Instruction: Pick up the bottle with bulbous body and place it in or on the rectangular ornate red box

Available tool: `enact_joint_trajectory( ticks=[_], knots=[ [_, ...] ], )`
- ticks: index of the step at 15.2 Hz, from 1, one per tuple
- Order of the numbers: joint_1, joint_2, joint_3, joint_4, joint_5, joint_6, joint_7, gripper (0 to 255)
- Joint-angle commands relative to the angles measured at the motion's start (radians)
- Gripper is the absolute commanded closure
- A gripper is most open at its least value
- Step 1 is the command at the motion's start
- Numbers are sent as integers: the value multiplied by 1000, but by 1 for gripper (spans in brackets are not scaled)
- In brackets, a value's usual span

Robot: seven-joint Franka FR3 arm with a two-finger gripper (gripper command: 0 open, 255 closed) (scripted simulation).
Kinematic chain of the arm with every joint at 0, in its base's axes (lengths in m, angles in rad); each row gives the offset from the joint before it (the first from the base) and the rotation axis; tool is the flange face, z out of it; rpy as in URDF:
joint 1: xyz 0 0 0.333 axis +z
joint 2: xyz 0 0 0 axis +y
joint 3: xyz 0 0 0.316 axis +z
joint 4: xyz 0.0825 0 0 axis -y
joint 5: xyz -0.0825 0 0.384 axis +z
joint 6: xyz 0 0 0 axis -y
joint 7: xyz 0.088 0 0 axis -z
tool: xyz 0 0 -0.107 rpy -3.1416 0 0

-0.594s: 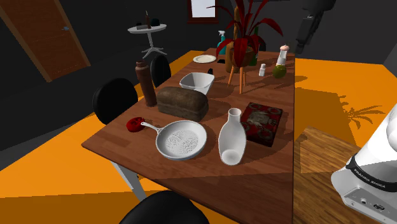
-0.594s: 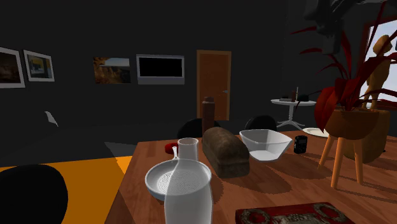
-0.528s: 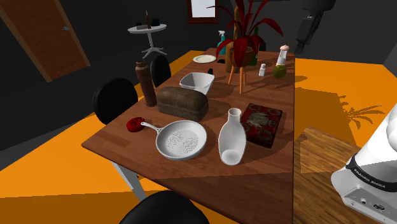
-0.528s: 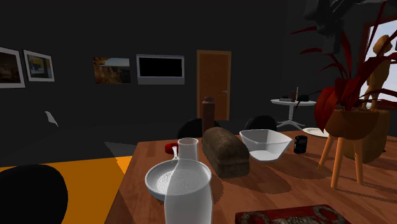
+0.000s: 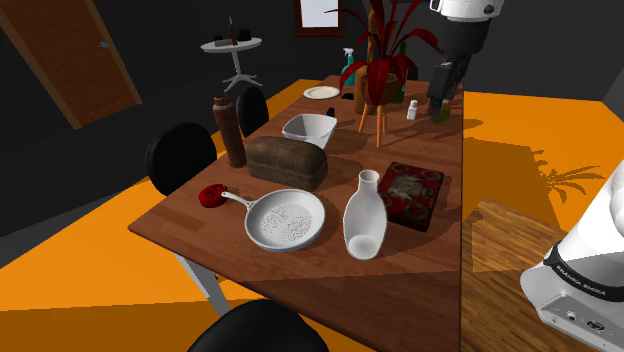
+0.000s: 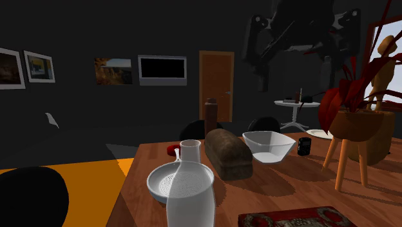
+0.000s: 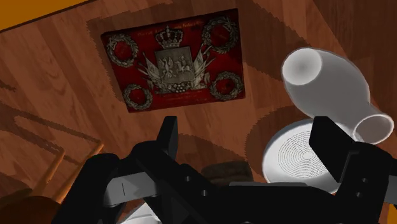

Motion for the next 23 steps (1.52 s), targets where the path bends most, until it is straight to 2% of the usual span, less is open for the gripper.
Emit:
enact_joint_trajectory(
  ticks=[1, 9, 15, 23],
  knots=[
    [13, 11, 32, -23, 21, 36, 35, 0],
    [54, 168, 182, -26, 85, 205, 191, 0],
    [66, 329, 294, 21, 85, 325, 315, 0],
    [63, 375, 312, -44, 76, 435, 326, 0]
  ],
)
